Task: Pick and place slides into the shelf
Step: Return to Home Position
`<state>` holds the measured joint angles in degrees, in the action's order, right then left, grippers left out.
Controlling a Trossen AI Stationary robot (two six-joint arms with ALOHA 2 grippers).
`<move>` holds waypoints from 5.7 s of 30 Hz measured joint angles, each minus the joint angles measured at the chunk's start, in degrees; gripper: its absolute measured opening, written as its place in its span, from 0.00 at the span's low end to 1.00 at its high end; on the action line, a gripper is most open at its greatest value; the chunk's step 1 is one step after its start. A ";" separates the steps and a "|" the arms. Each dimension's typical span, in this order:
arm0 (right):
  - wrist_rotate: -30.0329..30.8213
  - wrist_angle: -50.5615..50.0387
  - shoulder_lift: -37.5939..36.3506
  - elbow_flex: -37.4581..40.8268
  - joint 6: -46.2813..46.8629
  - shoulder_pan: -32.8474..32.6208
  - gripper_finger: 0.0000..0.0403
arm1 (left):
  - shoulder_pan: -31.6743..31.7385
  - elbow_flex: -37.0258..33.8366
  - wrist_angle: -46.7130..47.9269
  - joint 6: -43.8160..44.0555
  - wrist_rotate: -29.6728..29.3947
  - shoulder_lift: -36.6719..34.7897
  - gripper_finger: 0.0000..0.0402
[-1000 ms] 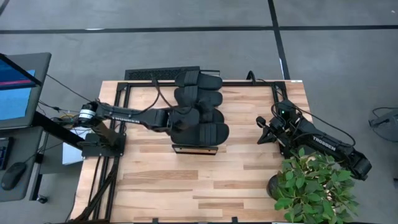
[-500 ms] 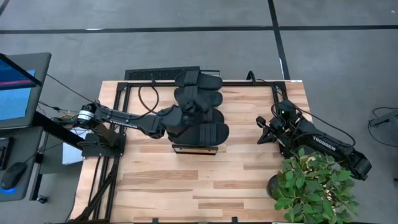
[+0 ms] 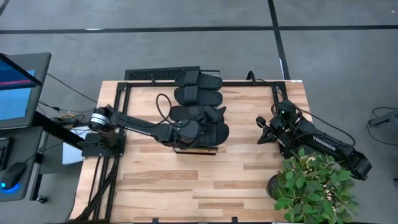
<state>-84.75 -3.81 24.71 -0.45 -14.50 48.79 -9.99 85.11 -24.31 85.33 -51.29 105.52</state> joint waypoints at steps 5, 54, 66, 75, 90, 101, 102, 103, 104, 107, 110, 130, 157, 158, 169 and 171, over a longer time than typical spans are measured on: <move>0.00 0.02 0.02 0.01 0.00 -0.01 0.00 | 0.30 0.17 0.91 2.77 -0.33 1.11 0.00; 0.01 0.01 0.02 0.01 0.00 -0.01 0.00 | -2.38 16.92 70.21 -38.16 -38.55 -1.16 0.00; 0.00 0.00 -0.15 0.00 -0.02 -0.01 0.00 | -5.43 6.59 109.02 13.53 -38.94 -7.94 0.00; 0.02 0.01 0.01 0.01 0.00 0.00 0.00 | -3.92 -13.84 112.95 33.76 -32.75 -16.68 0.00; 0.02 0.02 -0.02 0.00 0.00 0.01 0.00 | -3.16 -47.40 85.15 49.44 -28.69 -20.18 0.00; 0.02 0.02 0.00 -0.02 0.00 -0.01 0.00 | -7.41 -51.46 73.74 44.99 -35.32 -21.53 0.00; 0.02 0.02 0.00 0.01 0.00 -0.01 0.00 | -8.11 -51.18 72.90 42.72 -37.17 -22.69 0.00; 0.00 0.02 0.00 0.00 0.00 0.01 0.00 | -8.78 -51.02 72.30 40.60 -38.59 -23.99 0.00; 0.02 0.02 0.00 0.01 -0.02 -0.01 0.00 | -9.31 -50.85 72.24 38.80 -38.79 -25.35 0.00; 0.02 0.02 0.02 -0.01 0.00 0.01 0.00 | -9.49 -50.39 72.19 31.34 -38.85 -30.28 0.00; 0.02 0.02 0.00 -0.01 0.00 -0.01 0.00 | -9.69 -50.39 70.88 22.42 -38.70 -35.98 0.00; 0.02 0.02 0.02 0.01 0.00 0.01 0.00 | 10.37 -67.11 36.83 -29.11 -33.76 -65.19 0.00; 0.02 0.02 0.02 0.00 0.00 0.00 0.00 | 13.26 -74.72 36.87 -49.77 -22.76 -92.44 0.00; 0.02 0.02 0.02 0.00 0.00 -0.01 0.00 | 13.26 -74.72 36.87 -49.74 -21.08 -92.44 0.00; 0.00 0.02 0.02 0.00 -0.01 0.01 0.00 | 13.26 -74.72 36.95 -49.35 -6.63 -92.44 0.00; 0.00 0.02 0.02 0.01 0.00 -0.01 0.00 | 13.26 -74.72 36.95 -49.32 -5.41 -92.44 0.00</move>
<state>-84.75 -3.79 24.73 -0.45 -14.50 48.77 3.27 10.39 12.64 36.01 -56.70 13.08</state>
